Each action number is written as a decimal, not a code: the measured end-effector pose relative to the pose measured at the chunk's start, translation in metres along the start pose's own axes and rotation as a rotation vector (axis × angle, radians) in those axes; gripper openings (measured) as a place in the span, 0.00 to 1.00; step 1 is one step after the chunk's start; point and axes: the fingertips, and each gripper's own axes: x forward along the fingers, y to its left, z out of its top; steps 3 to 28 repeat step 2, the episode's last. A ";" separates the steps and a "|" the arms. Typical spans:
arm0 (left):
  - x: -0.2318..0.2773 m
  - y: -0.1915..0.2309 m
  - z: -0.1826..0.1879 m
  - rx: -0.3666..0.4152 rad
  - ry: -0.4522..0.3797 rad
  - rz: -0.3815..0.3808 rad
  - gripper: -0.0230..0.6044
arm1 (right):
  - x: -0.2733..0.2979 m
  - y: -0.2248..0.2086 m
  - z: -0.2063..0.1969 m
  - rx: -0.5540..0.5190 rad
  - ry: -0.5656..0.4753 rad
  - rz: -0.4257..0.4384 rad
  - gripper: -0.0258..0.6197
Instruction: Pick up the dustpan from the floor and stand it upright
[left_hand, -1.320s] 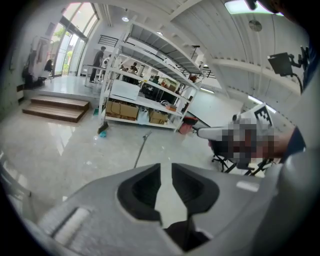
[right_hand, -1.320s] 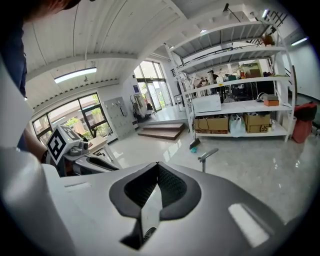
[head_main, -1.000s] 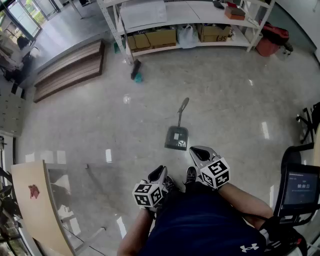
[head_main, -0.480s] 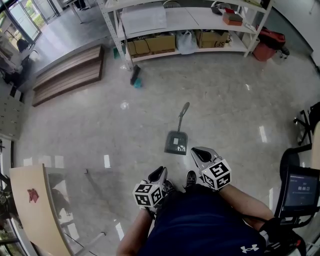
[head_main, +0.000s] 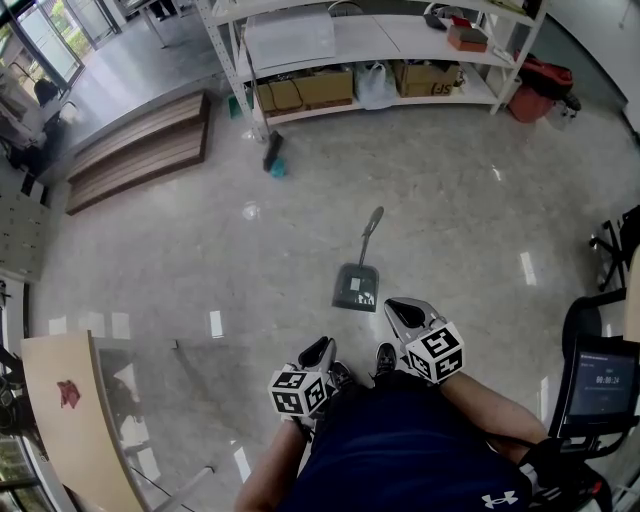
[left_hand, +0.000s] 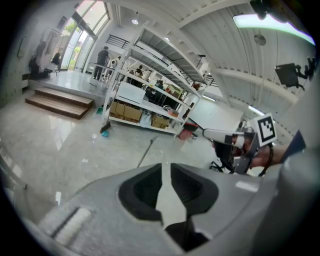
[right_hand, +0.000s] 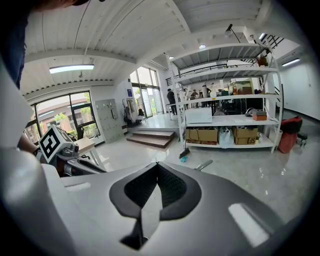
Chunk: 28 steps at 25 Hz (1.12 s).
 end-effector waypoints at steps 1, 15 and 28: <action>0.000 0.001 0.000 -0.002 0.003 0.002 0.12 | 0.001 -0.001 0.001 0.001 0.001 0.001 0.06; 0.001 0.003 0.000 -0.004 0.005 0.005 0.12 | 0.003 -0.001 0.001 0.002 0.002 0.001 0.06; 0.001 0.003 0.000 -0.004 0.005 0.005 0.12 | 0.003 -0.001 0.001 0.002 0.002 0.001 0.06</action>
